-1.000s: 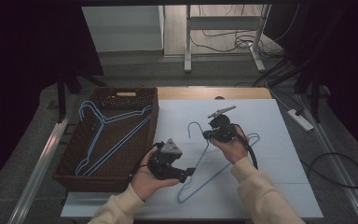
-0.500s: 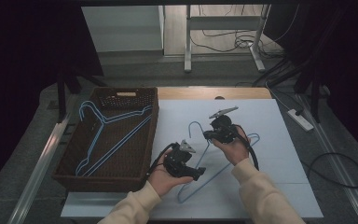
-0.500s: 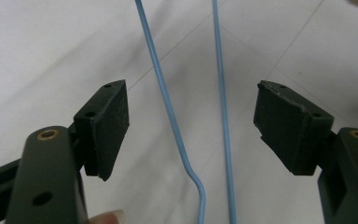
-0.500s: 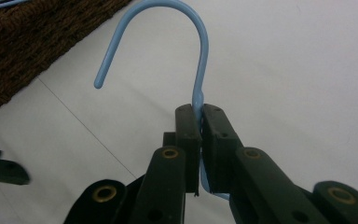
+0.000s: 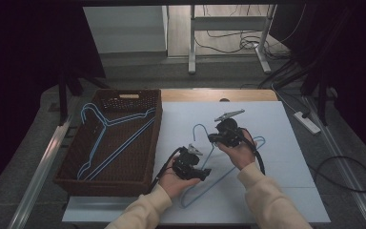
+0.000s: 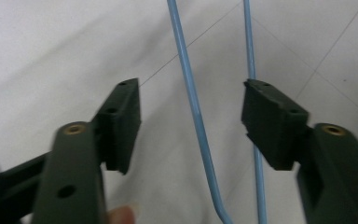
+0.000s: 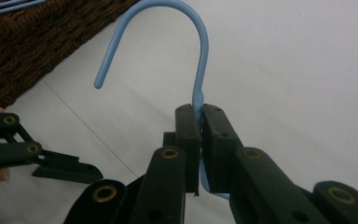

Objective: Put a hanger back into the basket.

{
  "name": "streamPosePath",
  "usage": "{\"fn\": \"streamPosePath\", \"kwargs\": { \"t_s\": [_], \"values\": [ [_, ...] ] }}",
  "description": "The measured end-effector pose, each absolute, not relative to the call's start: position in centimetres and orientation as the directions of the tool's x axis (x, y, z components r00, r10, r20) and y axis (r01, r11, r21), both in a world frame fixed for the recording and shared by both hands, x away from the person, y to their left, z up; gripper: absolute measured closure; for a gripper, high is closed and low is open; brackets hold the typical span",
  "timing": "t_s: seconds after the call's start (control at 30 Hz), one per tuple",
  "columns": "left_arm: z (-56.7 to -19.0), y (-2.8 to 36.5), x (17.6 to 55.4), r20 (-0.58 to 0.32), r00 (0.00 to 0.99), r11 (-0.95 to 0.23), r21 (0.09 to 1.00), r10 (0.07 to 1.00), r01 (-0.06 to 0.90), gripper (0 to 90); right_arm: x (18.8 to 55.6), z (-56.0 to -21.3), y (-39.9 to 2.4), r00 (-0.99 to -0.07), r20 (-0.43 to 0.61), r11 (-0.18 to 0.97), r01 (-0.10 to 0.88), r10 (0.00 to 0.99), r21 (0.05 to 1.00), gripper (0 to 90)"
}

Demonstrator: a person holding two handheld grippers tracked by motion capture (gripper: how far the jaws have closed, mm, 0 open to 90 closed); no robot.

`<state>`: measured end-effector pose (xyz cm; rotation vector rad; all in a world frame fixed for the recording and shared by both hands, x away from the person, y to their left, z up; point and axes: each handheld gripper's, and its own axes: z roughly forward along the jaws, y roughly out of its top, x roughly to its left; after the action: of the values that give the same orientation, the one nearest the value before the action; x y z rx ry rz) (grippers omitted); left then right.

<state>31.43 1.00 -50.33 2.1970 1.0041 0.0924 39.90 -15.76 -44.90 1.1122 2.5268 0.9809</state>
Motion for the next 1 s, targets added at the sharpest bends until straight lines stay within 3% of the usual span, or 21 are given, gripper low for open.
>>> {"fn": "streamPosePath", "kwargs": {
  "t_s": [0.17, 0.33, 0.57, 0.63, 0.67, 0.8, 1.0],
  "values": [
    [-50.4, 1.1, 31.7, -0.252, 0.686, -0.431, 0.620, 0.682, 0.656, 67.4, 39.7, -44.8, -15.9, -0.693, 0.075, 0.485, 0.574, 0.717, 0.660, 85.8],
    [-50.6, 0.9, 31.8, -0.286, 0.682, -0.420, 0.611, 0.673, 0.671, 82.0, 39.5, -44.6, -16.2, -0.692, 0.079, 0.474, 0.568, 0.717, 0.672, 85.7],
    [-50.3, 1.3, 31.8, -0.320, 0.649, -0.351, 0.636, 0.691, 0.687, 86.4, 39.1, -44.0, -17.5, -0.683, 0.111, 0.425, 0.563, 0.722, 0.709, 83.5],
    [-50.1, 1.3, 31.7, -0.323, 0.647, -0.342, 0.643, 0.690, 0.686, 86.5, 39.0, -43.9, -17.7, -0.684, 0.114, 0.418, 0.559, 0.720, 0.716, 78.5],
    [-49.8, 1.3, 31.6, -0.333, 0.644, -0.326, 0.652, 0.689, 0.685, 86.5, 38.7, -43.7, -18.3, -0.681, 0.130, 0.390, 0.553, 0.720, 0.736, 68.1],
    [-49.3, 1.3, 31.3, -0.346, 0.643, -0.296, 0.674, 0.683, 0.677, 86.6, 37.8, -43.3, -19.6, -0.664, 0.167, 0.317, 0.543, 0.729, 0.777, 51.6],
    [-48.1, 1.5, 30.8, -0.354, 0.649, -0.266, 0.703, 0.673, 0.659, 86.7, 35.1, -42.1, -22.4, -0.660, 0.198, 0.218, 0.493, 0.725, 0.843, 43.2]
  ]
}}
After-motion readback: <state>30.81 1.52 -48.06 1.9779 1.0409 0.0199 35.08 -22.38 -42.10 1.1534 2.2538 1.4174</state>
